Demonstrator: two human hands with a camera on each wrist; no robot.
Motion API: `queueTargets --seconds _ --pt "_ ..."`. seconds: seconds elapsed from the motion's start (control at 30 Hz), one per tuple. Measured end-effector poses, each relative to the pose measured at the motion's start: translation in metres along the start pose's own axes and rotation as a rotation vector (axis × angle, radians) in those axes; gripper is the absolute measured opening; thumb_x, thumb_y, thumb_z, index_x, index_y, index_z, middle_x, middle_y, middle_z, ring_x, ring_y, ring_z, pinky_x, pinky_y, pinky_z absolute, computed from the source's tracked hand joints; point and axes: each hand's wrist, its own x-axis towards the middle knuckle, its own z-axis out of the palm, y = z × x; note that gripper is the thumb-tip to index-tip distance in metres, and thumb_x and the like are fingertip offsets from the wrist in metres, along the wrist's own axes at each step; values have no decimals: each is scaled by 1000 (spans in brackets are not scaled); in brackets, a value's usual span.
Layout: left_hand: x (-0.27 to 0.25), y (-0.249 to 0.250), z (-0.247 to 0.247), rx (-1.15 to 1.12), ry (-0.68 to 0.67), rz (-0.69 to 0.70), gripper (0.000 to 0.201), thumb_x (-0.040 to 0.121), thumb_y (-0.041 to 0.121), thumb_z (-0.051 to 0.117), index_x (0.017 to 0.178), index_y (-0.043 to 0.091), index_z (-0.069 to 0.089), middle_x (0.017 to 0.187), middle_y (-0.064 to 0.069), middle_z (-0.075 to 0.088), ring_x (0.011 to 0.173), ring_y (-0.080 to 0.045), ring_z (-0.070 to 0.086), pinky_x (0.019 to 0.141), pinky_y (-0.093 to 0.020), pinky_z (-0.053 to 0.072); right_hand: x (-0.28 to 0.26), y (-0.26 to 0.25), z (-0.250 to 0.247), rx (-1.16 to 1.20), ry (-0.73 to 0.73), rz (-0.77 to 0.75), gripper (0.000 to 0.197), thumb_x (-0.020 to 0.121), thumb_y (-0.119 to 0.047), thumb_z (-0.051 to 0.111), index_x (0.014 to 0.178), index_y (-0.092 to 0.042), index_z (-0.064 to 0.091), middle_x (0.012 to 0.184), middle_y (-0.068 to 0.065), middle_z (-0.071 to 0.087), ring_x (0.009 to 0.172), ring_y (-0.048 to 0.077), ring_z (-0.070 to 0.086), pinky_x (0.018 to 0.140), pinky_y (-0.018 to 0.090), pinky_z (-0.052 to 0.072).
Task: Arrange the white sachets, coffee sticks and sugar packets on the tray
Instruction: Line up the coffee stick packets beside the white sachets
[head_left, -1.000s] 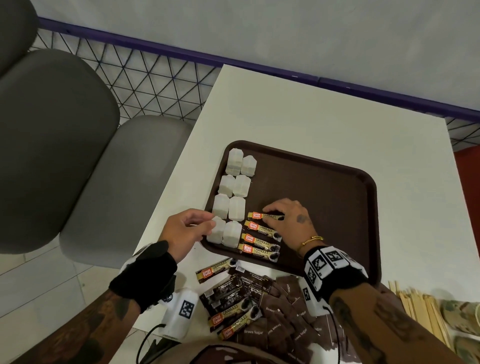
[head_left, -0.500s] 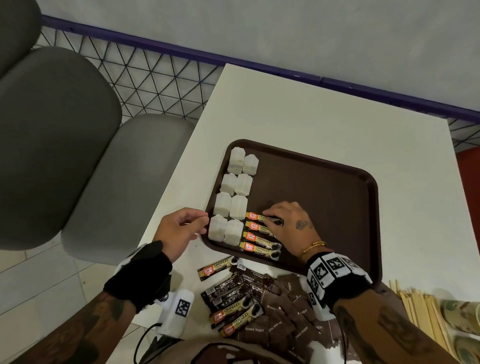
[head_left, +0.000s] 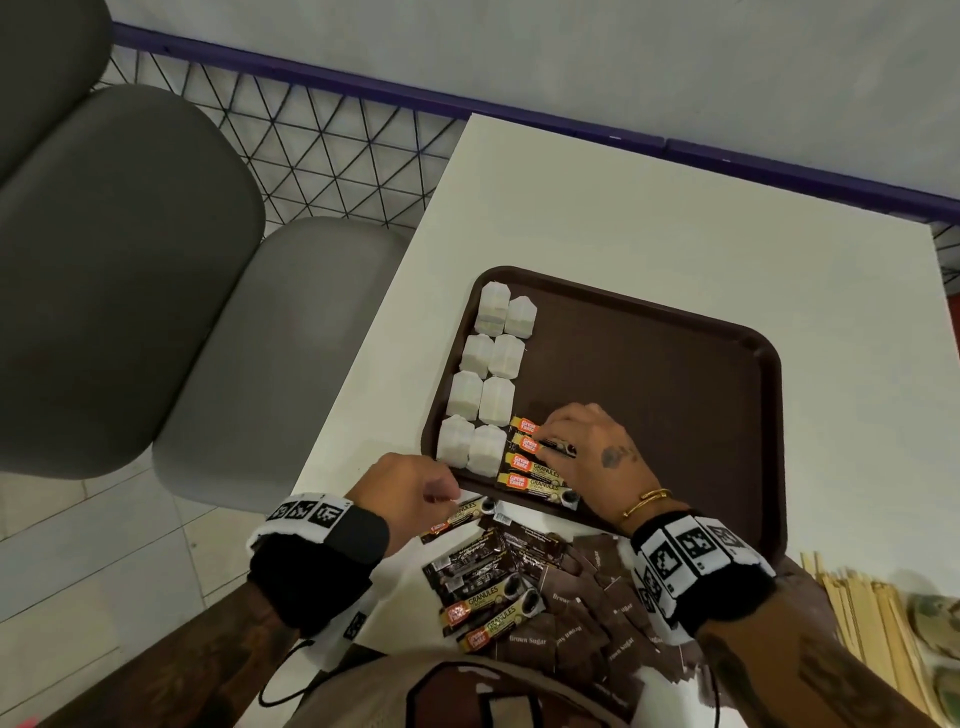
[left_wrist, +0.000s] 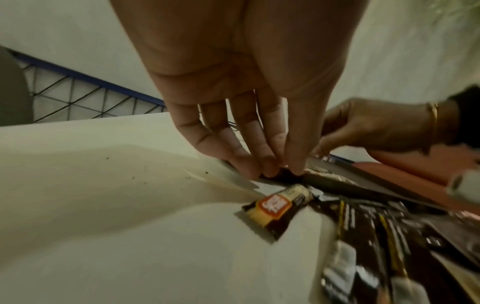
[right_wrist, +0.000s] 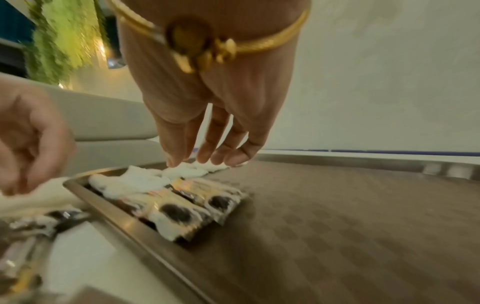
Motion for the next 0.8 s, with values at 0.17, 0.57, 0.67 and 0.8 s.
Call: queueTargets --seconds 0.17,0.57,0.67,0.8 --pt "-1 0 13 295 -66 51 22 82 37 73 101 27 67 104 12 64 93 -11 61 73 -23 44 -25 -40 -5 -90 -308 -86 20 94 -35 56 97 -25 74 96 -8 67 85 11 62 77 34 56" --pt "-4 -5 11 165 -136 -27 20 81 27 76 101 25 73 98 6 70 85 -9 61 73 -20 48 -40 -56 7 -226 -475 133 18 94 -33 53 104 -23 63 100 1 68 93 22 63 81 32 52" --pt "-8 -8 1 -110 -147 -54 14 75 21 83 84 22 73 87 2 72 80 -13 67 73 -23 56 -41 -54 -7 22 -406 265 9 89 -32 63 95 -25 66 83 -2 72 73 13 68 67 25 54" --pt "-3 0 -13 -340 -124 -11 18 73 24 85 82 20 70 81 1 75 79 -17 70 77 -34 57 -44 -56 -35 637 -304 394 7 90 -14 67 94 -19 63 76 5 76 52 21 69 43 24 48"
